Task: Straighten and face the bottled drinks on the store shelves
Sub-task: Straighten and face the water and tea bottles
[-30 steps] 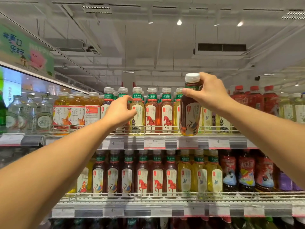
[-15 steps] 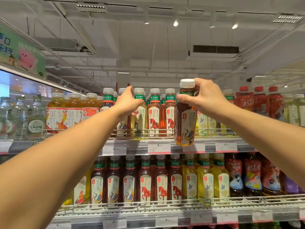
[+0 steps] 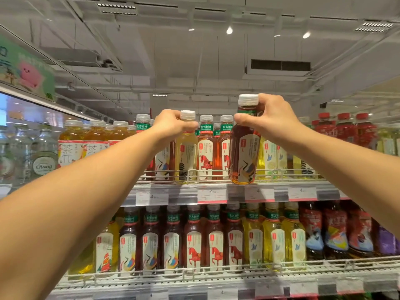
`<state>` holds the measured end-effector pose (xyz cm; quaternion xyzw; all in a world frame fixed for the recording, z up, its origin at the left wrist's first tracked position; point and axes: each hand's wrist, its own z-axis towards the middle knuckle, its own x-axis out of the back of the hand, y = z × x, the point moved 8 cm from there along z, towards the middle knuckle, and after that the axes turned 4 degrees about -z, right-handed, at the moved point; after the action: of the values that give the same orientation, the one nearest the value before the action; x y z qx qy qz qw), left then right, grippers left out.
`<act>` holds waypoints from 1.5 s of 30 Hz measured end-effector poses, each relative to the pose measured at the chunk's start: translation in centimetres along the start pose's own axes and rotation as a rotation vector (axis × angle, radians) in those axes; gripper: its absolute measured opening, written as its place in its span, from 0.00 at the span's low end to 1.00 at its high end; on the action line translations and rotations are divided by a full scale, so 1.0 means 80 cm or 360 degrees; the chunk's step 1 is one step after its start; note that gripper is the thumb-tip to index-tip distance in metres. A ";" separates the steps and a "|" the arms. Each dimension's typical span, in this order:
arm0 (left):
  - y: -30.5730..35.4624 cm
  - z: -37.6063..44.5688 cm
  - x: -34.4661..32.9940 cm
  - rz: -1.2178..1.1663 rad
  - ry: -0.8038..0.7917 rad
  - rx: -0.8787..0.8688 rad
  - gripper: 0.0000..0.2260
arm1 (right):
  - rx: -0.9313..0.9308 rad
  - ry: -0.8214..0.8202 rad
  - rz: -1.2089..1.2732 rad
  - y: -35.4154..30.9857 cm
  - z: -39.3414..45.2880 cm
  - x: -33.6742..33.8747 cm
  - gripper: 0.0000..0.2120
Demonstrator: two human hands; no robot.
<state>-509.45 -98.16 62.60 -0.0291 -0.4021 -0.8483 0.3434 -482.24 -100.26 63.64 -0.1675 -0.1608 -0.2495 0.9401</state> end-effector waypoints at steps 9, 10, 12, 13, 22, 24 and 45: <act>0.033 -0.034 0.072 -0.0628 0.0203 -0.0205 0.13 | 0.0056 0.0054 0.0220 -0.049 0.039 -0.042 0.17; 0.038 -0.037 0.083 -0.0638 0.0226 -0.0214 0.13 | 0.0050 0.0075 0.0253 -0.053 0.043 -0.049 0.18; 0.048 -0.045 0.104 -0.0620 0.0223 -0.0251 0.13 | 0.0044 0.0116 0.0311 -0.061 0.050 -0.064 0.18; 0.052 -0.050 0.112 -0.0604 0.0201 -0.0261 0.13 | 0.0042 0.0128 0.0324 -0.065 0.053 -0.071 0.18; 0.036 -0.084 0.189 -0.0383 0.0207 -0.0248 0.12 | 0.0065 0.0153 -0.0009 -0.088 0.079 -0.146 0.21; 0.034 -0.090 0.203 -0.0317 0.0224 -0.0255 0.13 | -0.0007 0.0128 -0.0098 -0.083 0.081 -0.159 0.22; -0.011 -0.078 0.154 -0.0275 0.0088 -0.0163 0.11 | 0.0004 -0.0262 -0.0612 -0.059 0.087 -0.211 0.27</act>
<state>-517.98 -109.05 61.81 0.0115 -0.3495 -0.8947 0.2779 -500.11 -94.38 64.43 -0.1525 -0.2663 -0.4098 0.8590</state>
